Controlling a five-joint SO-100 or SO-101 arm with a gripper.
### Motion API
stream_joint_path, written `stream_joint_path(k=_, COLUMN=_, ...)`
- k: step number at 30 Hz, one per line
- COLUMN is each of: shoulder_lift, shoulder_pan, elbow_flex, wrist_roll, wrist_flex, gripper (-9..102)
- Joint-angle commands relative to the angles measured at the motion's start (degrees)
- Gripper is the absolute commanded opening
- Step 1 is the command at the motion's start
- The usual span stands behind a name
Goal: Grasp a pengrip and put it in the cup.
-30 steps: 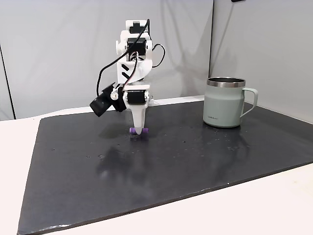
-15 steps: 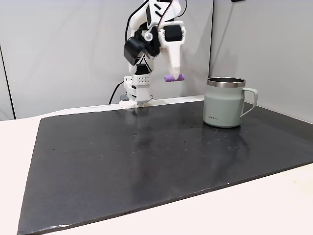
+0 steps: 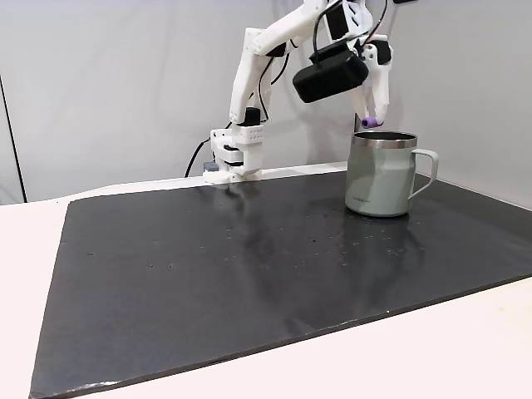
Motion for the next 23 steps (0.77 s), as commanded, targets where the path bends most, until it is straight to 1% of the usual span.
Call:
stream_joint_path(k=1, shoulder_lift=-0.1, shoulder_pan=-2.3, elbow_flex=-3.4, wrist_roll=-1.5, wrist_flex=0.2, gripper=0)
stream_joint_path(k=10, shoulder_lift=-1.4, shoulder_pan=-4.8, elbow_flex=-3.4, wrist_roll=-2.8, wrist_flex=0.4, gripper=1)
stream_joint_path(k=13, shoulder_lift=-1.4, shoulder_pan=-4.7, elbow_flex=-3.2, wrist_roll=-2.8, wrist_flex=0.4, gripper=15)
stream_joint_path(k=14, shoulder_lift=-1.4, shoulder_pan=-4.7, elbow_flex=-3.2, wrist_roll=-2.8, wrist_flex=0.4, gripper=16)
stream_joint_path(k=23, shoulder_lift=-1.2, shoulder_pan=-4.7, elbow_flex=-3.2, wrist_roll=-2.8, wrist_flex=0.4, gripper=17)
